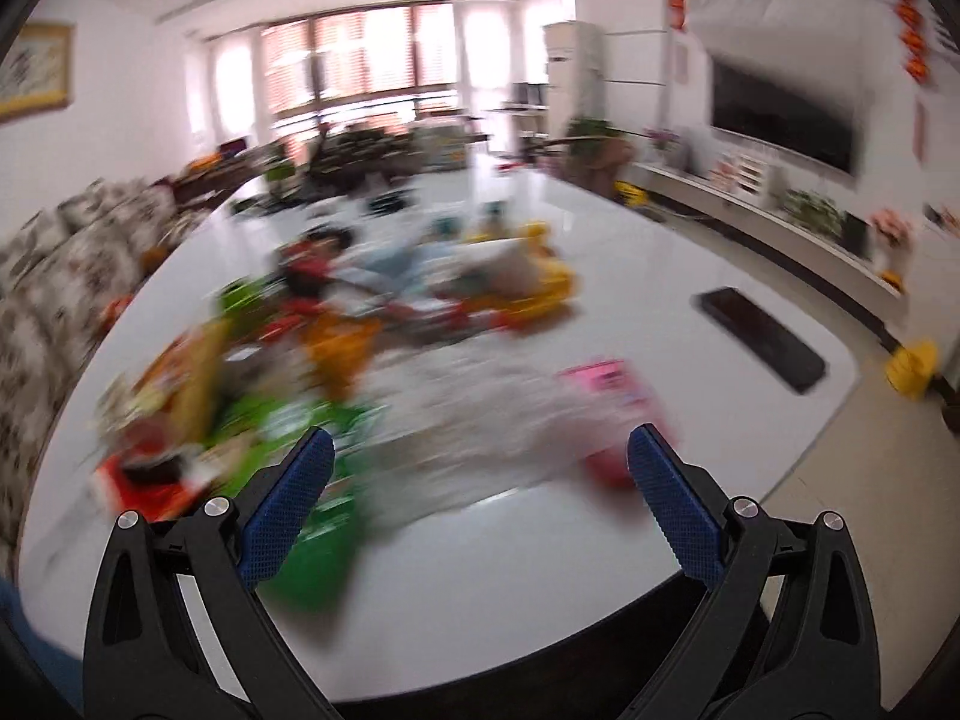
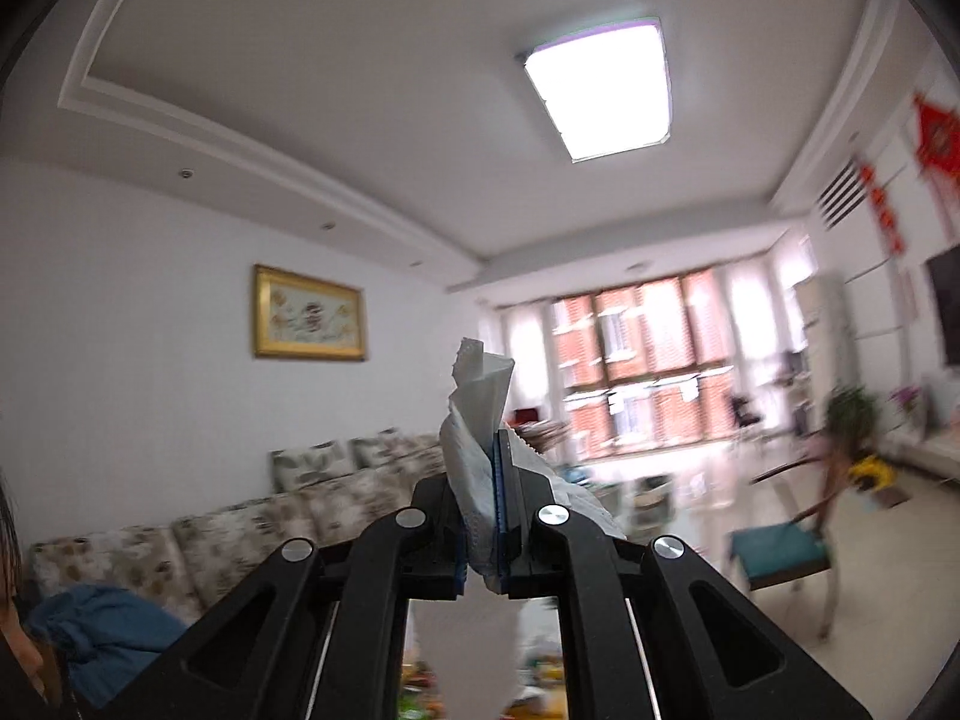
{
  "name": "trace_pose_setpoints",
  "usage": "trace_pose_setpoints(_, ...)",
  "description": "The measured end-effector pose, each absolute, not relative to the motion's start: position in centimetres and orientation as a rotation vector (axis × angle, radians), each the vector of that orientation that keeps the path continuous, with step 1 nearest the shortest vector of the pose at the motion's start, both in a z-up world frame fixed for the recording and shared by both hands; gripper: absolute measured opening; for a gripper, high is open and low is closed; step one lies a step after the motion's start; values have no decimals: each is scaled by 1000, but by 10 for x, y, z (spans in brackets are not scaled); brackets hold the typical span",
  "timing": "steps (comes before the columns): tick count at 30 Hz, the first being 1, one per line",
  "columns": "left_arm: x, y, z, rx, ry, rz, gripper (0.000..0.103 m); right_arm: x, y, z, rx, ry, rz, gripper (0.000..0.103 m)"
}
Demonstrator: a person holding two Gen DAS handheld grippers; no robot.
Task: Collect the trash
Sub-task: 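Grasp the white tissue with the right tool while the left tool grasps the pink toy phone, then carry tissue and pink phone into the dark bag and open both tools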
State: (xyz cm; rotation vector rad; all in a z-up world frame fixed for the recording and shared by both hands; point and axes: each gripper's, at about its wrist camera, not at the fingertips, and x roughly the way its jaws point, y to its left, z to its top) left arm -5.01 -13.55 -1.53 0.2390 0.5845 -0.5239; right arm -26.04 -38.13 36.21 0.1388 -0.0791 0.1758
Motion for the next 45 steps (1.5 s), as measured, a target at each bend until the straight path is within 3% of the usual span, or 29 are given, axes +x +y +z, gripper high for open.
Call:
trace_pose_setpoints(4,-51,-193,-31,342,601,-543,96,-296,-414,344,159,-35,33,8)
trace_pose_setpoints(6,-36,-220,-51,390,693,-502,95,-307,-433,329,191,-8,-36,8)
trace_pose_setpoints(7,-29,-227,-59,382,738,-498,85,-313,-439,326,200,1,-57,8)
trace_pose_setpoints(9,-17,-225,-60,299,762,-509,42,-316,-457,308,229,34,-100,8)
trace_pose_setpoints(10,-12,-221,-55,271,792,-529,41,-316,-461,302,237,47,-107,8)
trace_pose_setpoints(12,-15,-199,-35,194,778,-530,40,-316,-466,288,248,81,-98,8)
trace_pose_setpoints(18,-104,-84,75,93,419,-639,40,-291,-450,236,265,185,172,8)
trace_pose_setpoints(21,-160,-30,85,105,358,-698,41,-278,-428,205,329,223,449,8)
trace_pose_setpoints(25,-206,2,30,253,449,-715,41,-255,-385,177,394,291,754,8)
trace_pose_setpoints(29,-201,9,-71,380,688,-652,41,-218,-342,134,457,431,877,8)
trace_pose_setpoints(34,-169,16,-175,385,952,-628,41,-161,-304,47,400,656,751,8)
trace_pose_setpoints(40,-141,19,-244,376,1157,-595,41,-115,-231,-77,128,886,615,8)
trace_pose_setpoints(45,-134,30,-259,324,1206,-571,41,-93,-207,-41,329,736,871,8)
